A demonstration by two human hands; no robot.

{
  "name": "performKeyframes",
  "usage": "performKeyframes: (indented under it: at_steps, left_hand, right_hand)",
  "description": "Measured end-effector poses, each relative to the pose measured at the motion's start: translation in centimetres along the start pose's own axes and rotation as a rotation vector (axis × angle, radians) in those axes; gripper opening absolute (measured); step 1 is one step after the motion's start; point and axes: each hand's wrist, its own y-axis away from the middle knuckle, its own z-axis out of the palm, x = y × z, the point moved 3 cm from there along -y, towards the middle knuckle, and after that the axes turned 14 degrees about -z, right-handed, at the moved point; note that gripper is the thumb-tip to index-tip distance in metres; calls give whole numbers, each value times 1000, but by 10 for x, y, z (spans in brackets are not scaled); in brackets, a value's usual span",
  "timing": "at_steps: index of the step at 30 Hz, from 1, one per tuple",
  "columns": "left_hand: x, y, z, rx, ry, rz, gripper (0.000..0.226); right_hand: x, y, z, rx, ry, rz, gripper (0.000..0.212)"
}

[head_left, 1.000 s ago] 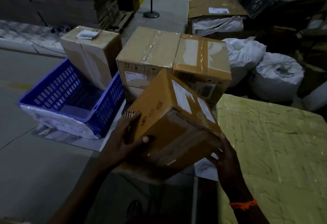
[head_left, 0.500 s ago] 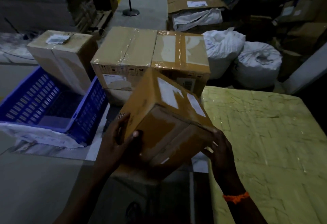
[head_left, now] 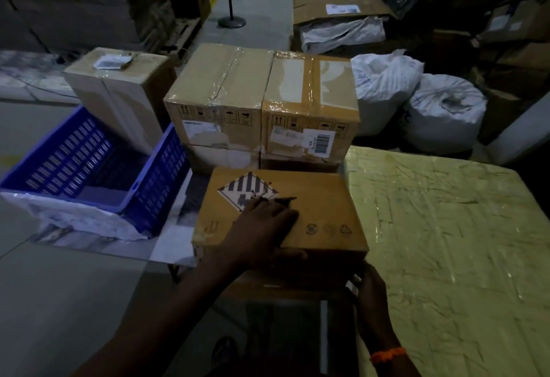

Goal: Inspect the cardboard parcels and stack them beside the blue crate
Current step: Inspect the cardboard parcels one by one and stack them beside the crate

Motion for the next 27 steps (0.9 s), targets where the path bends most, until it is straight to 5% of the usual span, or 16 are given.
performKeyframes:
  at_steps: [5,8,12,17,22,24,27]
  left_hand:
    - [-7,25,30,59,42,3,77]
    - [-24,46,42,91,17,-38,73]
    - [-55,78,45,149,105,-188,81]
    - [-97,117,44,270,406,-497,98]
    - [-127,153,63,63,1205,-1000,142]
    - [-132,158,67,-22,1190,-999,130]
    - [-144,151,51,113,1243,-985,105]
  right_hand:
    - [-69,11,6,15,236,-549,42]
    - [-97,25,38,-206,433,-908,50]
    - [-89,32,103,-842,815,-961,87]
    - [-72,27,160,-912,1281,-1123,124]
    - [-77,26,161,-869,1073,-1105,127]
    - [-83,26,148,-839,875,-1065,129]
    - [-96,18,119,-767,573,-917,126]
